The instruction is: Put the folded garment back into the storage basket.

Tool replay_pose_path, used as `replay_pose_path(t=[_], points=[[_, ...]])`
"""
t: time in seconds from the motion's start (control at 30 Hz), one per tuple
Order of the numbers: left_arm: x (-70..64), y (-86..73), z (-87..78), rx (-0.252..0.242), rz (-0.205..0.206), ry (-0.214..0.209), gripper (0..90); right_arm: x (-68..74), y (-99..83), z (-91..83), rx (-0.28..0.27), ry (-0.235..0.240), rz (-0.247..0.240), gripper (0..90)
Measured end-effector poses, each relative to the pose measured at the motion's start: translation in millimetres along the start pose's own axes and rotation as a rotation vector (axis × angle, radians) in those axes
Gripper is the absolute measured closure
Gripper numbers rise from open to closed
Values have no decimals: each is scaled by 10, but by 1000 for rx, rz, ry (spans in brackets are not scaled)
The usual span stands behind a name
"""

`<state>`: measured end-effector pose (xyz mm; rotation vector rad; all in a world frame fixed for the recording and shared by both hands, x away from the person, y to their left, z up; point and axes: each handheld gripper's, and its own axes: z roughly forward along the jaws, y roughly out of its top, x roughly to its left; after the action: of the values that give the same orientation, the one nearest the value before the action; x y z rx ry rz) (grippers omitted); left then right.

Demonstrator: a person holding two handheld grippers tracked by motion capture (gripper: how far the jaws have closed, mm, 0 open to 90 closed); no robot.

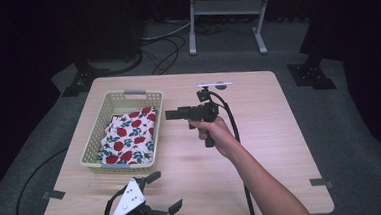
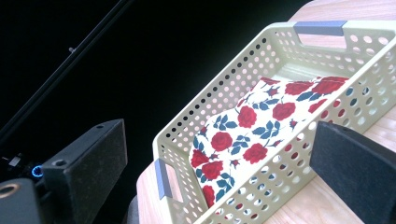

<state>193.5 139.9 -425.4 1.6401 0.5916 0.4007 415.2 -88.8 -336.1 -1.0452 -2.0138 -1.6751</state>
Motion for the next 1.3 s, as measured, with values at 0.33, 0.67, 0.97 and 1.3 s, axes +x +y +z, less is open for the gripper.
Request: replay_pose_path(t=[0.33, 0.67, 0.97, 1.3], points=[[3, -1, 0, 2, 0, 2, 0, -10, -32, -124, -11, -13, -2, 32], [-4, 0, 1, 4, 2, 1, 0, -20, -68, -259, -15, -31, -3, 32], [-10, 0, 2, 3, 4, 0, 0, -22, -90, -350, -11, -45, -5, 32], [-14, -3, 8, 5, 2, -3, 0, -58, -142, -426, -10, -60, 0, 32]])
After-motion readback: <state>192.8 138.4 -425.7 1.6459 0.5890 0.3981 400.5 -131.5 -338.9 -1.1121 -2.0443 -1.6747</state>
